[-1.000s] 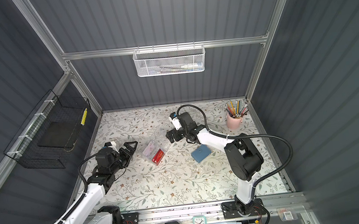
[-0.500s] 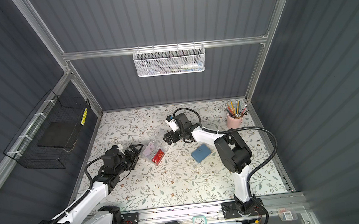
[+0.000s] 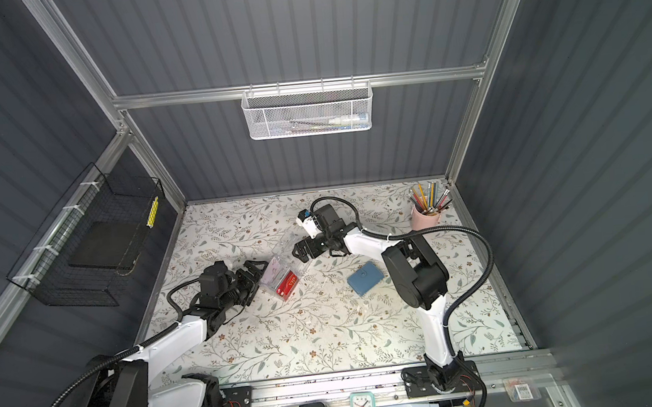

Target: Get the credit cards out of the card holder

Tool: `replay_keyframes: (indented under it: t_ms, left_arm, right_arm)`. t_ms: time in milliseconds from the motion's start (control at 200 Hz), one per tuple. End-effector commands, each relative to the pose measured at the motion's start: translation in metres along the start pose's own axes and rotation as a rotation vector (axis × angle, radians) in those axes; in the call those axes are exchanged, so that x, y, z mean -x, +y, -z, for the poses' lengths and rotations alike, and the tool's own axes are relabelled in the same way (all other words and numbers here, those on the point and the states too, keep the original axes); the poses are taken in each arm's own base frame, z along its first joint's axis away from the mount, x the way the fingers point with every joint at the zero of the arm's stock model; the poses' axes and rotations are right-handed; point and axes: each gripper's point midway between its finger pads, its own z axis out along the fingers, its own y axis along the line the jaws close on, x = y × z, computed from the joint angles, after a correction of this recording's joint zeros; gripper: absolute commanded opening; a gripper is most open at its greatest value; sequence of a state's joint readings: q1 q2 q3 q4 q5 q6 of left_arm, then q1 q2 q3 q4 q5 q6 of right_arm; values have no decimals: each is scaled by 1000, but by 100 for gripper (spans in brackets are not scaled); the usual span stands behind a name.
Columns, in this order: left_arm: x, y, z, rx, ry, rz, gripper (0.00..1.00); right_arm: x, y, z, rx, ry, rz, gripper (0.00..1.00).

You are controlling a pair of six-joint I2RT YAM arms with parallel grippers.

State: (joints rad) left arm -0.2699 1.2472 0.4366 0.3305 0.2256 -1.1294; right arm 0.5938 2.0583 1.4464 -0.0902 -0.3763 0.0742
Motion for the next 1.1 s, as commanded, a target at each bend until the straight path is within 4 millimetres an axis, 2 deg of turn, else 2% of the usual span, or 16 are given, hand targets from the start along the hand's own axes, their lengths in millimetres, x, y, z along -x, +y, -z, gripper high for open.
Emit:
replay_keyframes:
  t_ms: [0,260,650,875,1096]
  left_arm:
    - [7,-25,-4,-69,-10,-52,100]
    - [13,-28,-19,-59,-7,-75,100]
    - [21,-37,-46,-67,15,-103,100]
    - [22,-39,-59,-65,37,-140,100]
    - [19,-48,-79,-87,92,-176,100]
  right_arm:
    - [8,-8,-1,14,-18,-13,99]
    - [9,-32,-8,14,-10,-49,99]
    - [12,-28,-20,118,-26,-81,99]
    - [5,-21,-7,126,-51,-116,99]
    - [-15,-20,5,99,-52,-157,99]
